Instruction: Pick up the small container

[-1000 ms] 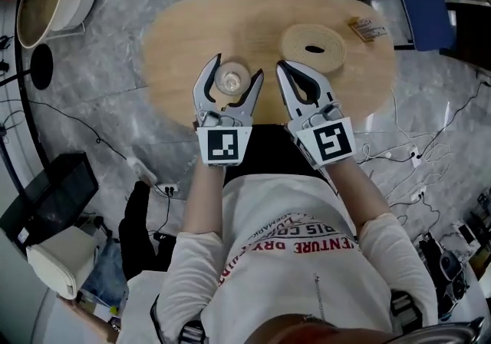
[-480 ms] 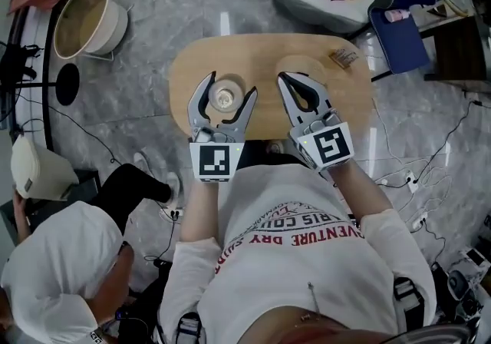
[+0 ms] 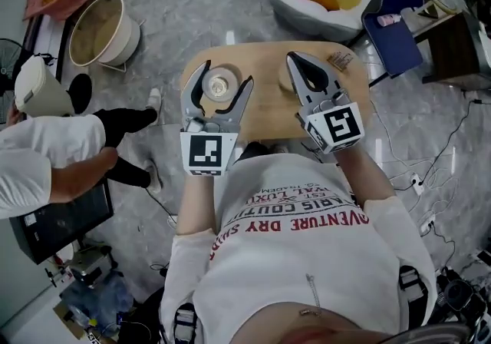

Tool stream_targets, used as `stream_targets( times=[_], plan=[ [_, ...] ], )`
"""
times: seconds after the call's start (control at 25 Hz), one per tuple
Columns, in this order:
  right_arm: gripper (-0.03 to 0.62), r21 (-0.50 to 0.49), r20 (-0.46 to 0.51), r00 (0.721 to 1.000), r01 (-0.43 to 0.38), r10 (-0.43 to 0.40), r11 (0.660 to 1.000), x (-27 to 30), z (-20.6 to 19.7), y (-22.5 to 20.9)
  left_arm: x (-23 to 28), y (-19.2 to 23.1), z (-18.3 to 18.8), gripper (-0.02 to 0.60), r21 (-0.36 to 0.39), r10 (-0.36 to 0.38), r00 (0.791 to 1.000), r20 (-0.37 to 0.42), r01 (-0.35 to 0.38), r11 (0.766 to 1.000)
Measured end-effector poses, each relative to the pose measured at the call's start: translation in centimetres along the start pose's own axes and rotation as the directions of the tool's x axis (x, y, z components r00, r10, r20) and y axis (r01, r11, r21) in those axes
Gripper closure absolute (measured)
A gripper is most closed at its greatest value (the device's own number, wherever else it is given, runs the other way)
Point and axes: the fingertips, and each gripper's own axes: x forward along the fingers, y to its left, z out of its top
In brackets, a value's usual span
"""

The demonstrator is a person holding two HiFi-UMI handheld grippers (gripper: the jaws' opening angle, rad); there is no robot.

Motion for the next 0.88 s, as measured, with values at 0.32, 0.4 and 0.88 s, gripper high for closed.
stream_targets(
  times=[0.32, 0.4, 0.88],
  plan=[
    [0.599, -0.020, 0.012, 0.999, 0.040, -0.040, 0.999, -0.2, 1.2, -1.0, -0.2, 0.4, 1.5, 0.242, 0.021, -0.018, 0.999, 0.030, 0.017, 1.000],
    [0.599, -0.027, 0.014, 0.999, 0.030, -0.030, 0.999, 0.0, 1.4, -1.0, 0.1, 0.4, 1.6, 0.242, 0.020, -0.024, 0.999, 0.032, 0.024, 1.000],
    [0.599, -0.069, -0.015, 1.000, 0.010, -0.011, 0.998, 2.1, 1.4, -1.1, 1.7, 1.6, 1.4, 0.242, 0.021, -0.048, 0.999, 0.019, 0.048, 0.999]
  ],
)
